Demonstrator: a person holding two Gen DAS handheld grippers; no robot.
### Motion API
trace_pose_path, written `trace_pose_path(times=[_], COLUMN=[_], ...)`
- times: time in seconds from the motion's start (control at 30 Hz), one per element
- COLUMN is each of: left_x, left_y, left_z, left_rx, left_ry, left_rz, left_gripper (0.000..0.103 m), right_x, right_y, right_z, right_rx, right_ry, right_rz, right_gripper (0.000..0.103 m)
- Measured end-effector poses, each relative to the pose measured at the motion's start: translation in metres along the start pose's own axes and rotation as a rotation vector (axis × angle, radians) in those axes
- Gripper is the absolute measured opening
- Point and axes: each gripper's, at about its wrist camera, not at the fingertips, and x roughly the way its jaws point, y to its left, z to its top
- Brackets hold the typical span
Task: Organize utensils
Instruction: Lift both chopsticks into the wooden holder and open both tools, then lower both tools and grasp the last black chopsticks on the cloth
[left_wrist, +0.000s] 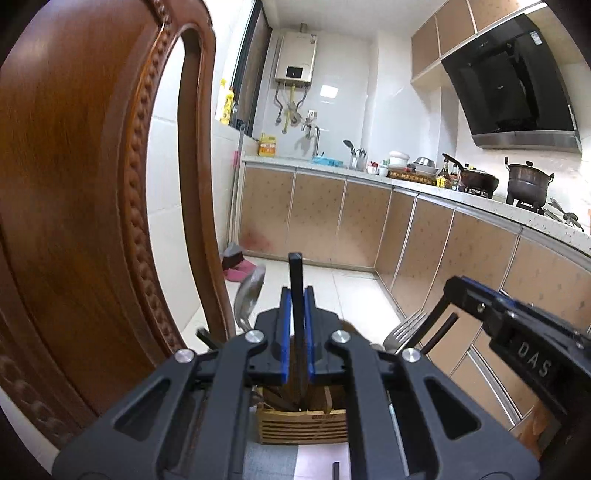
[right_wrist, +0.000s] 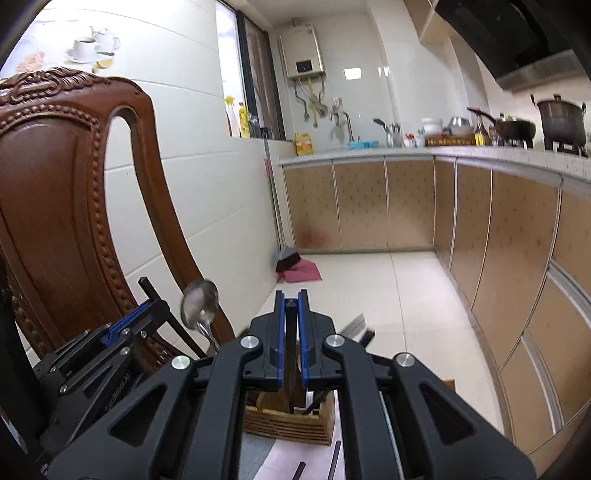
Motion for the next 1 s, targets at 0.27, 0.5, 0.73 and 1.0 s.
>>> trace_pose_path(times=[0.27, 0.5, 0.73, 1.0], left_x=[0.012, 0.002, -0.020, -0.064], left_y=[0.005, 0.010, 0.009, 0.023], left_z=[-0.022, -0.026, -0.032, -0.069], left_rx=[0.003, 0.006, 0.042, 0.034], left_ry=[0.041, 0.047, 0.027, 0.120], left_rz=[0.017, 0.018, 0.011, 0.031], left_gripper=[0.008, 0.037, 0.056, 0.066], right_x=[0.008, 0.003, -0.022, -0.093], right_y=[-0.015, -0.020, -0.025, -0.046], right_z=[-0.024, -0.030, -0.034, -0.070], right_rx=[0.023, 0.021, 0.020, 0.029], right_ry=[0.029, 0.059, 0.050, -0.001], right_rz=[-0.009, -0.037, -0.044, -0.049], right_gripper=[0.007, 0.013, 0.025, 0.025])
